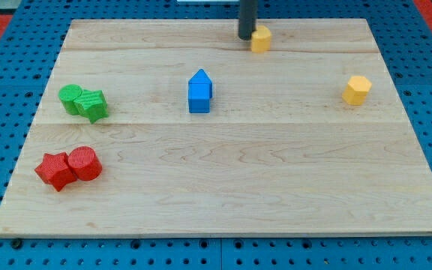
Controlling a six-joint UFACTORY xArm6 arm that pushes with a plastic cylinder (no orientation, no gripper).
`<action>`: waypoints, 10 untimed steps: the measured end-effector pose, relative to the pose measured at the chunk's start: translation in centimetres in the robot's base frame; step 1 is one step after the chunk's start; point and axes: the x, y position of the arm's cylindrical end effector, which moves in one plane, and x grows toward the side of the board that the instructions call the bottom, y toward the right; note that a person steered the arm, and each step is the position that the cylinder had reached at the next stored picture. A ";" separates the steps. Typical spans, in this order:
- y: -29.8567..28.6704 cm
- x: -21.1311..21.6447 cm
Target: Move the yellow heart to the yellow hexagon
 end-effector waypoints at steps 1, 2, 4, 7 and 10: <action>5.7 1.5; 2.6 -1.5; 10.9 0.5; 6.5 5.4; 8.7 8.3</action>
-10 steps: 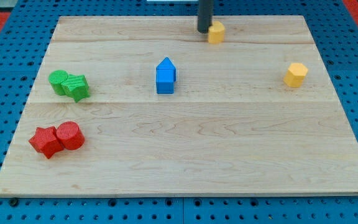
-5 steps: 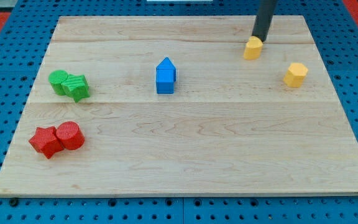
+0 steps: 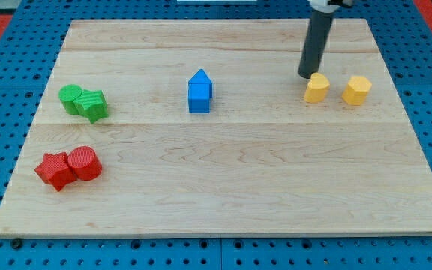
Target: Move the yellow heart to the yellow hexagon
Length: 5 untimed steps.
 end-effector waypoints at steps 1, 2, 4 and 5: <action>-1.4 -0.9; -5.9 -1.8; -0.3 2.8; 1.2 2.8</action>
